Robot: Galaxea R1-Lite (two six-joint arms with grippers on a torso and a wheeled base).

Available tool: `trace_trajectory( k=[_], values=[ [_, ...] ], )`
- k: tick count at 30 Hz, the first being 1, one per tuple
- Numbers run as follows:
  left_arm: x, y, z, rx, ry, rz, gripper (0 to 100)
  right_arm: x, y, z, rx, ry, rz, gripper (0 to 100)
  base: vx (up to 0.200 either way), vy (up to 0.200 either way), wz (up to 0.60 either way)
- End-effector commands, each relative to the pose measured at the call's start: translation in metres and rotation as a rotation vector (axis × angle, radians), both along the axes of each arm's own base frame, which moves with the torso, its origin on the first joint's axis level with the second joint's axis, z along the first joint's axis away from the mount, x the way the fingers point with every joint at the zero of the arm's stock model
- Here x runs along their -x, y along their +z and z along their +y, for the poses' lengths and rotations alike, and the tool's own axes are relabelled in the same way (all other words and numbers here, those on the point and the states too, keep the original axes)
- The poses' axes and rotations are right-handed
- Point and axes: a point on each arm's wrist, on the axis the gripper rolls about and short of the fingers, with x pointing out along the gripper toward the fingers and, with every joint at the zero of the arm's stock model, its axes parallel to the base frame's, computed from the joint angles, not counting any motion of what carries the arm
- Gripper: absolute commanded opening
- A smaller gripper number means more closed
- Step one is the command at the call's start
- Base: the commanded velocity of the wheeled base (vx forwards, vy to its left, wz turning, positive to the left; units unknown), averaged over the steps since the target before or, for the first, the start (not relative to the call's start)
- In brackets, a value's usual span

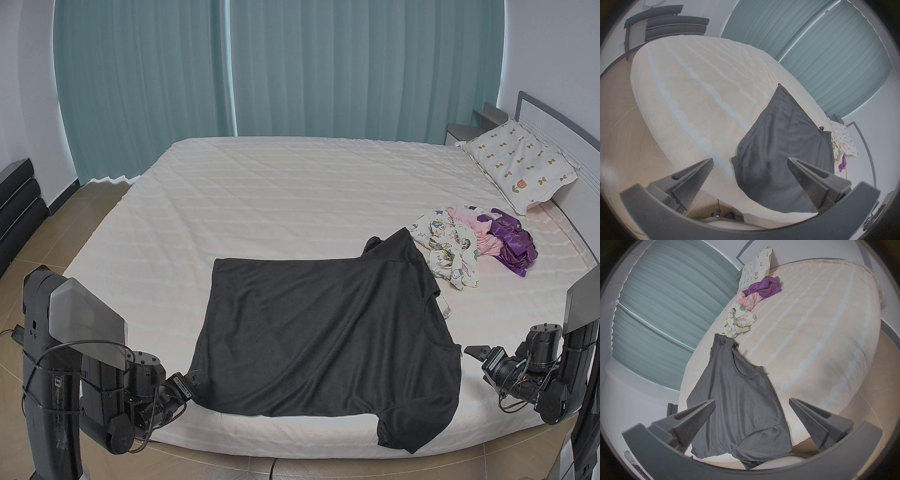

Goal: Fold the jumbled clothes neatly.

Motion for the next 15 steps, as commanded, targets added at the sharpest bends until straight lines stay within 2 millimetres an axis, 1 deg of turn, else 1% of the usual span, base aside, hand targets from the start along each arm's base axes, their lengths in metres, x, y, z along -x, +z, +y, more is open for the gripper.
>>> trace_trajectory(
  k=[1, 2, 3, 7, 13, 15],
  values=[
    [-0.006, -0.010, -0.002, -0.017, -0.009, -0.005, 100, 0.000, -0.002, 0.001, -0.002, 0.004, 0.003, 100, 0.000, 0.000, 0.00],
    [-0.006, -0.011, -0.002, -0.025, -0.014, -0.001, 100, 0.000, -0.002, 0.001, -0.002, 0.004, 0.001, 100, 0.000, 0.000, 0.00],
    [-0.006, -0.013, -0.003, -0.035, -0.021, 0.002, 0, 0.000, -0.002, 0.001, 0.000, 0.005, 0.001, 100, 0.000, 0.000, 0.00],
    [-0.006, -0.020, -0.006, -0.099, -0.006, 0.009, 0, 0.001, -0.003, 0.001, 0.005, 0.008, 0.011, 100, 0.000, 0.000, 0.00],
    [-0.003, -0.020, -0.005, -0.109, 0.001, 0.021, 0, 0.008, -0.005, 0.005, 0.012, 0.039, 0.040, 100, 0.000, 0.000, 0.00],
    [0.008, -0.017, 0.005, -0.123, 0.027, 0.061, 0, 0.009, -0.006, 0.007, 0.031, 0.080, 0.044, 100, 0.000, 0.000, 0.00]
  ],
)
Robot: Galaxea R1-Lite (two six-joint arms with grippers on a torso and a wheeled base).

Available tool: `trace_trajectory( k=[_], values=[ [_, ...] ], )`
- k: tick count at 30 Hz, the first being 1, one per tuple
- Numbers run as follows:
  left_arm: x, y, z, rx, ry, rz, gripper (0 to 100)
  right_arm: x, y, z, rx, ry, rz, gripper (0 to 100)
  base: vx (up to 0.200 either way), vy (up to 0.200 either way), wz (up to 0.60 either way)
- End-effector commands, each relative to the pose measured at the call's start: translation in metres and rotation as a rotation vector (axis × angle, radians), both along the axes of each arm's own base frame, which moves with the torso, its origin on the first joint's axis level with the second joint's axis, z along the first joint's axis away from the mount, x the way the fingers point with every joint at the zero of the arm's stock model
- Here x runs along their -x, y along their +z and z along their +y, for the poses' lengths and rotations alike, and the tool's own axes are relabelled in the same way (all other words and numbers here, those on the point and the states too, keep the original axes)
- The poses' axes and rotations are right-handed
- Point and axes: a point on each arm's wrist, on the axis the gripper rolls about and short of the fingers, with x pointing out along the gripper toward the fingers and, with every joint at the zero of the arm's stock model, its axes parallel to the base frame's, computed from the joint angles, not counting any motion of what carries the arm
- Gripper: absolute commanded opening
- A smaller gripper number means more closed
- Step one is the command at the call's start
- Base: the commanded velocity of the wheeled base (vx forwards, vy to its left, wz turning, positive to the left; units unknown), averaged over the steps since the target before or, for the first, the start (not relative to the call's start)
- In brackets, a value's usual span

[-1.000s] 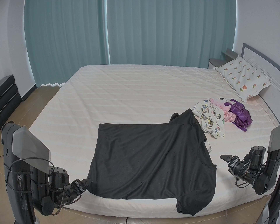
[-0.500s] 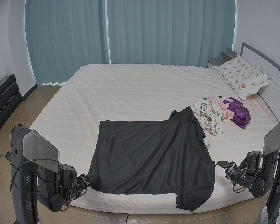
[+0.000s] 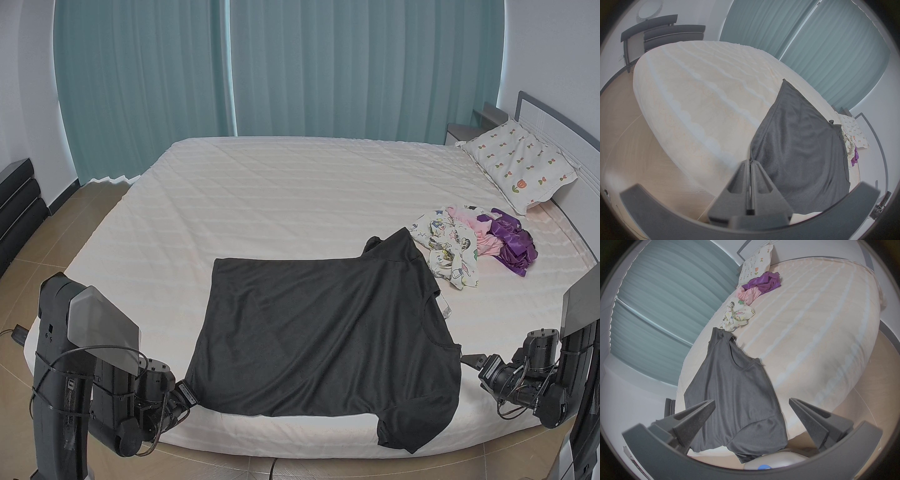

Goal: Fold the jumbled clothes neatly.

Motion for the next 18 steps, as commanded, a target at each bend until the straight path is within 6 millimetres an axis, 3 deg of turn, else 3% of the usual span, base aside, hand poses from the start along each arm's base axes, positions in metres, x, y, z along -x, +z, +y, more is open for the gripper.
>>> trace_trajectory(
  k=[1, 7, 18],
  values=[
    [0.015, 0.004, 0.011, -0.014, 0.030, 0.041, 0, 0.001, -0.003, 0.004, 0.021, 0.057, 0.007, 100, 0.000, 0.000, 0.00],
    [0.036, 0.011, 0.018, -0.027, 0.037, 0.104, 0, -0.005, -0.022, 0.005, 0.077, 0.163, 0.044, 100, 0.000, 0.000, 0.00],
    [0.028, 0.000, 0.026, -0.028, 0.077, 0.121, 0, -0.023, -0.039, 0.007, 0.100, 0.237, 0.022, 100, 0.000, 0.000, 0.00]
  ],
)
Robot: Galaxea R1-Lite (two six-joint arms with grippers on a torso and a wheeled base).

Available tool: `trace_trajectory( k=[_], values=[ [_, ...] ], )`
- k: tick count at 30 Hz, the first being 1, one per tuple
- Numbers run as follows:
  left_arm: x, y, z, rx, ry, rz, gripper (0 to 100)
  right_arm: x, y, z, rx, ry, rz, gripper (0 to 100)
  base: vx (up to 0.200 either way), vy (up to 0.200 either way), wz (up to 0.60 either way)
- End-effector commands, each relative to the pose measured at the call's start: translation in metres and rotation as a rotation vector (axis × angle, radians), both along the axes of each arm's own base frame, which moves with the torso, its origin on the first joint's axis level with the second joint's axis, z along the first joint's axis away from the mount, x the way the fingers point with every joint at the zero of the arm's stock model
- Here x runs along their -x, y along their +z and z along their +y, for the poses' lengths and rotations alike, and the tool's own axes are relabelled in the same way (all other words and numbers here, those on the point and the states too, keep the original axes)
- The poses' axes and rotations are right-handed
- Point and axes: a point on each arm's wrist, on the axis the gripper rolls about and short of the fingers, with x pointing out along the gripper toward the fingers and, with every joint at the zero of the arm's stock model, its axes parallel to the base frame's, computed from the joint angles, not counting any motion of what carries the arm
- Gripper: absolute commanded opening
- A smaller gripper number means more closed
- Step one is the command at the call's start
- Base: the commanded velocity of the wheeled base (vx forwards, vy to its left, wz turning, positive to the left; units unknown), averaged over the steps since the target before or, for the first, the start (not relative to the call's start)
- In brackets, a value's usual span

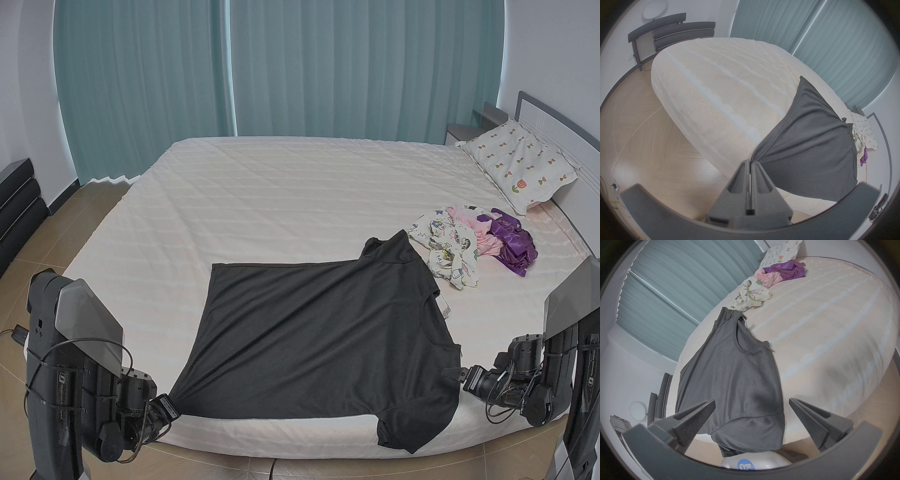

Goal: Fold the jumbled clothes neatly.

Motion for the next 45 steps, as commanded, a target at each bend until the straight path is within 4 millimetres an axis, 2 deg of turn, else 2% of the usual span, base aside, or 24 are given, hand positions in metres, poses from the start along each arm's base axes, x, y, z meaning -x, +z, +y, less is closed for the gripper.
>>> trace_trajectory(
  k=[1, 9, 10, 15, 17, 24, 30, 36, 37, 39, 45],
  values=[
    [-0.007, -0.007, 0.001, 0.002, 0.011, -0.012, 0, -0.009, -0.013, 0.001, 0.005, 0.019, 0.000, 100, 0.000, 0.000, 0.00],
    [-0.009, -0.007, 0.000, 0.008, 0.015, -0.020, 0, -0.026, -0.024, 0.000, 0.035, 0.035, -0.029, 100, 0.000, 0.000, 0.00],
    [-0.009, -0.007, 0.000, 0.008, 0.015, -0.020, 0, -0.028, -0.026, 0.000, 0.039, 0.038, -0.023, 0, 0.000, 0.000, 0.00],
    [-0.012, -0.007, 0.000, 0.009, 0.020, -0.036, 0, -0.038, -0.032, -0.005, 0.074, 0.047, -0.040, 0, 0.000, 0.000, 0.00],
    [-0.015, -0.007, -0.001, 0.010, 0.022, -0.048, 0, -0.055, -0.027, -0.015, 0.077, 0.010, -0.108, 0, 0.000, 0.000, 0.00],
    [-0.018, -0.006, 0.001, 0.021, 0.029, -0.058, 0, -0.078, -0.020, -0.032, 0.095, 0.010, -0.208, 0, 0.000, 0.000, 0.00],
    [-0.019, -0.006, -0.001, 0.019, 0.022, -0.067, 0, -0.096, -0.005, -0.035, 0.066, 0.076, -0.233, 0, 0.000, 0.000, 0.00],
    [-0.022, -0.007, -0.002, 0.019, 0.021, -0.075, 0, -0.116, -0.003, -0.035, 0.062, 0.102, -0.226, 0, 0.000, 0.000, 0.00],
    [-0.022, -0.007, -0.002, 0.019, 0.021, -0.075, 0, -0.117, -0.003, -0.035, 0.062, 0.102, -0.229, 100, 0.000, 0.000, 0.00],
    [-0.022, -0.007, -0.002, 0.020, 0.021, -0.076, 0, -0.122, -0.001, -0.035, 0.060, 0.105, -0.241, 100, 0.000, 0.000, 0.00],
    [-0.022, -0.007, -0.002, 0.022, 0.023, -0.077, 0, -0.112, -0.002, -0.034, 0.053, 0.107, -0.211, 100, 0.000, 0.000, 0.00]
  ],
)
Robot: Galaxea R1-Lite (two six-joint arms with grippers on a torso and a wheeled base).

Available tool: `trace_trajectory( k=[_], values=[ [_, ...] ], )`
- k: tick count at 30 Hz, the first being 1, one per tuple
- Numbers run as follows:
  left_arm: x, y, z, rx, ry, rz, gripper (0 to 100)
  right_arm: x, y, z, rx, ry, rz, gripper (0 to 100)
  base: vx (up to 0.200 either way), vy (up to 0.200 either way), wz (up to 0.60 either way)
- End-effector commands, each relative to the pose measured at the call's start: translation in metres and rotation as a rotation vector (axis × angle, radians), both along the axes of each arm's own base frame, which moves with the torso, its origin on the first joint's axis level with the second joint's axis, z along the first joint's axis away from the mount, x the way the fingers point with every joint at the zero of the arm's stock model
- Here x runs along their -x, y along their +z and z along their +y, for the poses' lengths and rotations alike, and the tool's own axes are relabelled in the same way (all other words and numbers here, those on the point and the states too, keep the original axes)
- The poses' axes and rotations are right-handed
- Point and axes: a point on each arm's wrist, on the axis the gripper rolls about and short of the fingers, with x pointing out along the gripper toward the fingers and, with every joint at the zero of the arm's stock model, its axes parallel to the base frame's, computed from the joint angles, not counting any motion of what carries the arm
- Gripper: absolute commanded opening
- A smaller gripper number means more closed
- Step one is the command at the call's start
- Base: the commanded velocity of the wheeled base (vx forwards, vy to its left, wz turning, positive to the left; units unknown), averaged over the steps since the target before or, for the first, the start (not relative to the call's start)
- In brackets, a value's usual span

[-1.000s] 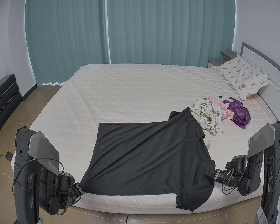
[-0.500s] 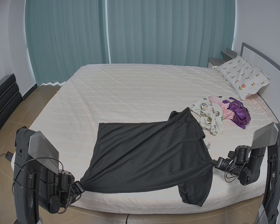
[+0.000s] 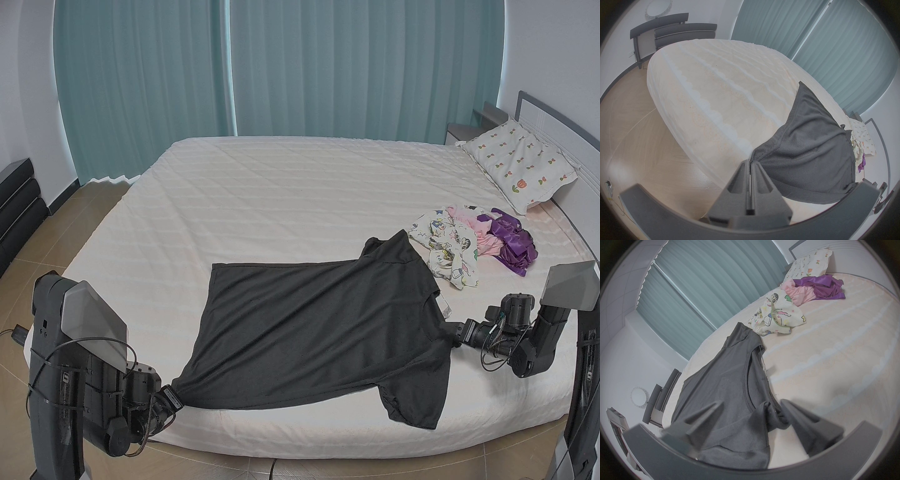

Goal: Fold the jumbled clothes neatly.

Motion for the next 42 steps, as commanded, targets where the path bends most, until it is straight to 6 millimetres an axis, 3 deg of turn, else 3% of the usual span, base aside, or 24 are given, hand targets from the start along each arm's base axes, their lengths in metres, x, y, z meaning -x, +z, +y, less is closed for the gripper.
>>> trace_trajectory(
  k=[1, 6, 8, 9, 19, 25, 34, 42],
  values=[
    [-0.001, 0.001, 0.000, 0.004, 0.001, -0.018, 0, 0.006, 0.005, -0.003, -0.004, -0.010, 0.005, 100, 0.000, 0.000, 0.00],
    [-0.001, 0.001, 0.000, 0.006, 0.001, -0.016, 0, 0.036, 0.020, -0.009, -0.031, -0.027, 0.043, 100, 0.000, 0.000, 0.00],
    [-0.001, 0.001, 0.000, 0.006, 0.001, -0.016, 0, 0.036, 0.020, -0.009, -0.031, -0.027, 0.043, 100, 0.000, 0.000, 0.00],
    [-0.001, 0.001, 0.000, 0.007, 0.001, -0.017, 0, 0.065, 0.017, 0.003, -0.066, 0.015, 0.135, 100, 0.000, 0.000, 0.00],
    [0.000, 0.001, 0.000, 0.008, -0.001, -0.012, 0, 0.131, -0.005, 0.037, -0.060, 0.128, 0.327, 100, 0.000, 0.000, 0.00],
    [0.000, 0.001, 0.000, 0.008, -0.001, -0.012, 0, 0.145, -0.015, 0.048, 0.011, 0.117, 0.355, 100, 0.000, 0.000, 0.00],
    [0.000, 0.001, 0.000, 0.009, 0.002, -0.013, 0, 0.158, -0.018, 0.088, 0.097, 0.168, 0.379, 100, 0.000, 0.000, 0.00],
    [0.000, 0.001, 0.000, 0.009, 0.002, -0.013, 0, 0.159, -0.021, 0.090, 0.117, 0.153, 0.389, 100, 0.000, 0.000, 0.00]
  ],
)
